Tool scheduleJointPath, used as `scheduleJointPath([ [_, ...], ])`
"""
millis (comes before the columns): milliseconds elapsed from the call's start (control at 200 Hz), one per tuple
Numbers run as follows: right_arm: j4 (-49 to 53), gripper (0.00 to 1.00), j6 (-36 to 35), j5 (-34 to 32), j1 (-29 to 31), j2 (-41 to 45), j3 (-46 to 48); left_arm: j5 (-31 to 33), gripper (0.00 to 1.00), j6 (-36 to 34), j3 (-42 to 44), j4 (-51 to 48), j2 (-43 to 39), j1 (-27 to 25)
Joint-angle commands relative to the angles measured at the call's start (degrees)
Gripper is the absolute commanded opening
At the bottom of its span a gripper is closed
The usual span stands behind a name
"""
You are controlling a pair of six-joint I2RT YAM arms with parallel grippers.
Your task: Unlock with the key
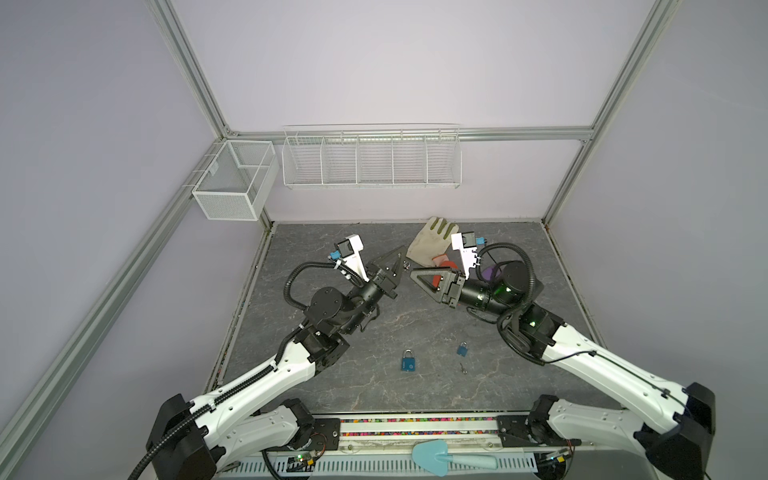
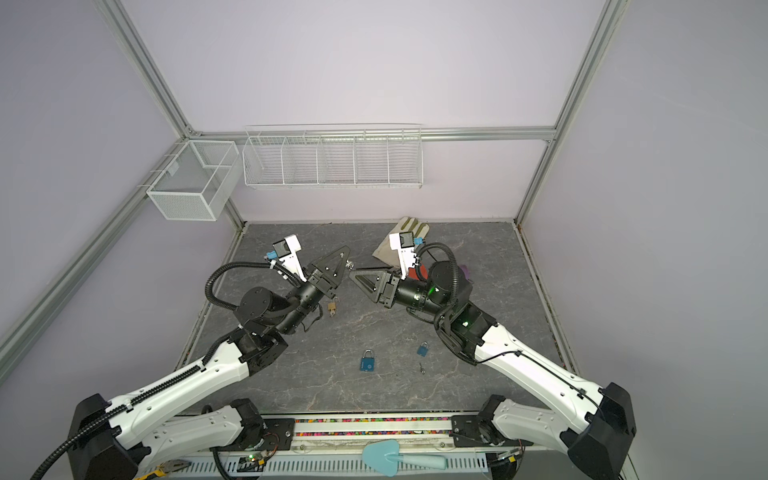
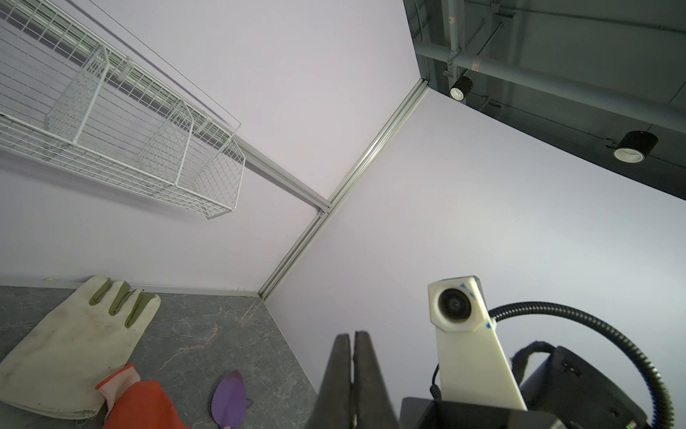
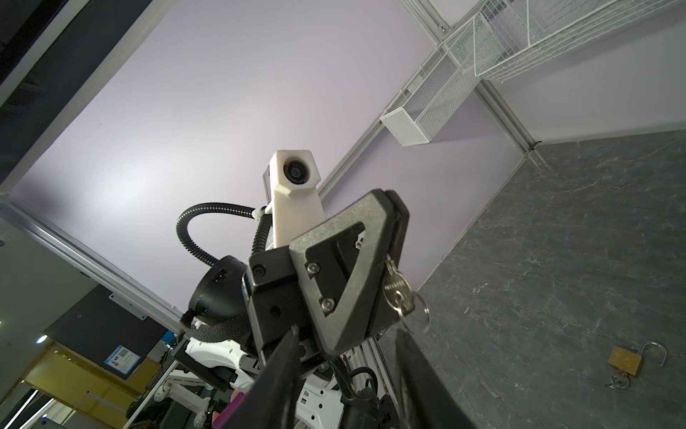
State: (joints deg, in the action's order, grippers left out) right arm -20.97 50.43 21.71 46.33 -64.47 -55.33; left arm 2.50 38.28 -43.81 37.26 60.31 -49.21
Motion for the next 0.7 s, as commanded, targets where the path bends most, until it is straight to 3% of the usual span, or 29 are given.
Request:
scheduleJointPath([
  [0,-0.5,0.41,-1.1,-0.1,-0.4,-1.4,-1.4,-0.8,0.00,-0.7,0.1,1.8,-1.0,-0.3],
  [395,-6.5,0.37,-0.7,2.8,-1.2,-4.0,-1.5,-1.7,0.00,1.2,-0.3,3.0,-0.8,-0.7],
  [695,-9.2,0.29,0.2,4.0,-1.7,-5.3,-1.5,-1.9,0.00,1.8,-0.8,4.0,-0.3,-1.5],
])
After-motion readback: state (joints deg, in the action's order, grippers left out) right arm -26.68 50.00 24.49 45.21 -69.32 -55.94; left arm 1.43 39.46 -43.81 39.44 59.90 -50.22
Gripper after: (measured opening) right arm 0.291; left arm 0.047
